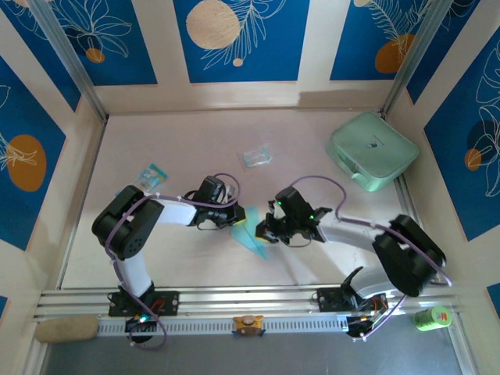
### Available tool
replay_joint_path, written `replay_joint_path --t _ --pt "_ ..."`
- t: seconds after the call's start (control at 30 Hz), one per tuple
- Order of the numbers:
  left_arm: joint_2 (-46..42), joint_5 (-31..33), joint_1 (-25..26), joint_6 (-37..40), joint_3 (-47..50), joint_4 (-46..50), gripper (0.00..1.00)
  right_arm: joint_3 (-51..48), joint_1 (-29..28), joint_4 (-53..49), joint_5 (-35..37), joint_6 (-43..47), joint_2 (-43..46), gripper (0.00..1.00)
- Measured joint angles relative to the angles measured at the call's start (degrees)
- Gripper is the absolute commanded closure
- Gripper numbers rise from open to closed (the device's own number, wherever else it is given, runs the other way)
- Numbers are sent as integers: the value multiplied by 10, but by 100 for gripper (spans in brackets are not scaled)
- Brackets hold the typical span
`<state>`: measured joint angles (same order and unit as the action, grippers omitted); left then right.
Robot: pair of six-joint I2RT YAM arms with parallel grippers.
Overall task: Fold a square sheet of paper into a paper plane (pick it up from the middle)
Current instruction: Fourth fold the wing at the center of the table.
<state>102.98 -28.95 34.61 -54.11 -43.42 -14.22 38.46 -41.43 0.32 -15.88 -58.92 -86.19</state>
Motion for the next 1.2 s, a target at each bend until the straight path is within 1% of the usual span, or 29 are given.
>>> replay_joint_path --t 0.13,0.2,0.43,0.5,0.7,1.2 --pt "0 0 0 0 0 0 96 43 0 21 -5 10 -74 98" --pt "0 0 0 0 0 0 96 56 0 23 -3 15 -98 98" --pt "0 0 -5 0 0 0 95 77 2 37 -5 26 -159 98" --pt "0 0 -5 0 0 0 96 72 2 48 -10 26 -163 98" --pt "0 -2 -6 0 0 1 96 13 0 96 -10 25 -129 96" --pt "0 -2 -7 0 0 1 96 -145 -27 100 -8 2 21 93"
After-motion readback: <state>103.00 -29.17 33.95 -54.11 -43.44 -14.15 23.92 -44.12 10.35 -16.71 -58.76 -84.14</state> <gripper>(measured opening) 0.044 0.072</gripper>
